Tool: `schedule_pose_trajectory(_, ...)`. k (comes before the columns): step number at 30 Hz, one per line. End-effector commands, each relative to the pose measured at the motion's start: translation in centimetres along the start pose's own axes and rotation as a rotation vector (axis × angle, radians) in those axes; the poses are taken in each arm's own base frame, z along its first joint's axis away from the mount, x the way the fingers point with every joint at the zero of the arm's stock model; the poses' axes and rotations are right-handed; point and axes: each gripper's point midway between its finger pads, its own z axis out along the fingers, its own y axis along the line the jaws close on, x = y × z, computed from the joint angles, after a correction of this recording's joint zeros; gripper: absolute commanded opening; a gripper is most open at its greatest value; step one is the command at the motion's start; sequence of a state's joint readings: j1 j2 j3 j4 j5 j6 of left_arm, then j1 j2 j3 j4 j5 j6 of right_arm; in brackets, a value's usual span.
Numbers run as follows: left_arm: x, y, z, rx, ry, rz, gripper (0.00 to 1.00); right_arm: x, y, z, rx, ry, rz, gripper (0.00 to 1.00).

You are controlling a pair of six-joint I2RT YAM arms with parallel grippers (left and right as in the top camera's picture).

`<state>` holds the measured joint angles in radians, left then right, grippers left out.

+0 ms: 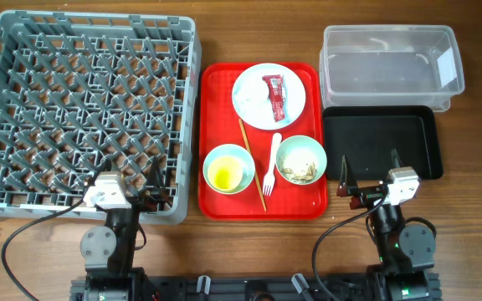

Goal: Sort waste into correct bins and load items into the dishwasher rack

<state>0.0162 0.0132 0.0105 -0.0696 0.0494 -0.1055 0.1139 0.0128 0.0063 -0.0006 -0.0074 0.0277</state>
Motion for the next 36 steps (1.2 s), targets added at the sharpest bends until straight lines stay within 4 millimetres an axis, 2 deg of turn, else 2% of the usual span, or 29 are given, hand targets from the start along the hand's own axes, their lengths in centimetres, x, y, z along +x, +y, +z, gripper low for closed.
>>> schedule_pose_trajectory(1, 0.18, 0.15, -0.01, -0.004, 0.002, 0.016, 1.0, -0.2, 0.18, -0.05, -0.012, -0.01, -0.009, 1.0)
schedule_pose_trajectory(30, 0.13, 0.13, 0.0, -0.003, 0.001, 0.015, 1.0, -0.21, 0.17, -0.05, -0.012, -0.01, -0.006, 1.0)
schedule_pose_trajectory(33, 0.12, 0.2, 0.0, -0.007, 0.0, 0.016, 1.0, -0.24, 0.06, -0.04, -0.005, -0.011, -0.047, 1.0)
schedule_pose_trajectory(36, 0.29, 0.5, 0.03, -0.023, 0.007, 0.015, 1.0, -0.24, -0.76, -0.02, 0.042, -0.009, 0.053, 1.0)
